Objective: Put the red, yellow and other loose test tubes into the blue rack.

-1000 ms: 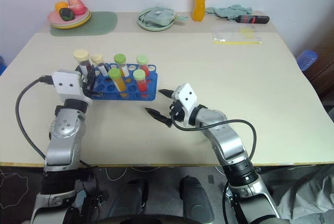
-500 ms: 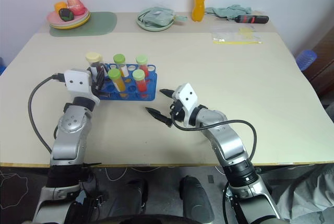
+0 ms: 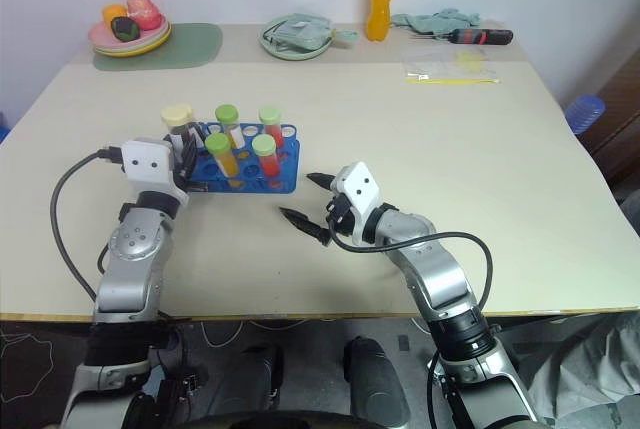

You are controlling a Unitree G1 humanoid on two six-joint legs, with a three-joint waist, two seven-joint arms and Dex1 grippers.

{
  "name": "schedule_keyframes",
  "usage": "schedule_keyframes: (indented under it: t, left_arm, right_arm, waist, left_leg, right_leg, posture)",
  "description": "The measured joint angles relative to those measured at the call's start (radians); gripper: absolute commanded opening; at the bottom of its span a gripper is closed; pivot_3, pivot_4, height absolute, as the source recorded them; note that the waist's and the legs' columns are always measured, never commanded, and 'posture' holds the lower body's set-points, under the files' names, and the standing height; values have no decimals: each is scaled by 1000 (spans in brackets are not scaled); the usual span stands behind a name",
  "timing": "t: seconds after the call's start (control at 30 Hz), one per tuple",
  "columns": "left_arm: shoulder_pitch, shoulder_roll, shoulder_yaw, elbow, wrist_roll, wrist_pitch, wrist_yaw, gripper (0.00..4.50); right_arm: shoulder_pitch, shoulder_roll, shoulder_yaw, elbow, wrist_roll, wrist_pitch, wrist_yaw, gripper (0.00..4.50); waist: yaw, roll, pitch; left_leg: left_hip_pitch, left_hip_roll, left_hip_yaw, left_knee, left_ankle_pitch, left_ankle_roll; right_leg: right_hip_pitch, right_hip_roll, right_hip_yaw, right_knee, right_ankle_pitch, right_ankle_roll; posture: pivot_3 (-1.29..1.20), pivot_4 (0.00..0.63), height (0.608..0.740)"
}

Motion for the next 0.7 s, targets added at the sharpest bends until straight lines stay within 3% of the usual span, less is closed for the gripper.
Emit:
schedule_keyframes:
  t: [0.33, 0.37, 0.4, 0.53, 0.7]
  left_arm:
    - [-10, -33, 2, 144, -6, -168, 13, 800]
    - [-8, -37, 2, 145, -7, -174, 13, 1818]
    - [-5, -43, 2, 145, -9, -179, 13, 2138]
    - [27, -52, 1, 117, -22, -188, 6, 4124]
    - [135, -17, 52, -128, -175, -70, -58, 4124]
  right_arm:
    - [0, 0, 0, 0, 0, 0, 4, 4242]
    - [0, 0, 0, 0, 0, 0, 4, 4242]
    - [0, -1, 0, 0, 0, 0, 4, 4242]
    - [-1, -10, -10, 0, 4, 1, 5, 4242]
    - [-19, -93, -74, -31, 77, 49, 72, 4242]
  waist:
    - [5, 0, 0]
    - [5, 0, 0]
    - [5, 0, 0]
    - [3, 0, 0]
    - [-1, 0, 0]
  left_leg:
    - [0, 0, 0, 0, 0, 0]
    - [0, 0, 0, 0, 0, 0]
    - [0, 0, 0, 0, 0, 0]
    - [0, 0, 0, 0, 0, 0]
    - [0, 0, 0, 0, 0, 0]
  right_leg:
    - [0, 0, 0, 0, 0, 0]
    - [1, 0, 0, 0, 0, 0]
    - [1, 0, 0, 0, 0, 0]
    - [0, 0, 0, 0, 0, 0]
    - [0, 0, 0, 0, 0, 0]
  posture:
    - [0, 150, 740]
    - [0, 150, 740]
    - [0, 150, 740]
    - [0, 150, 740]
    - [0, 150, 740]
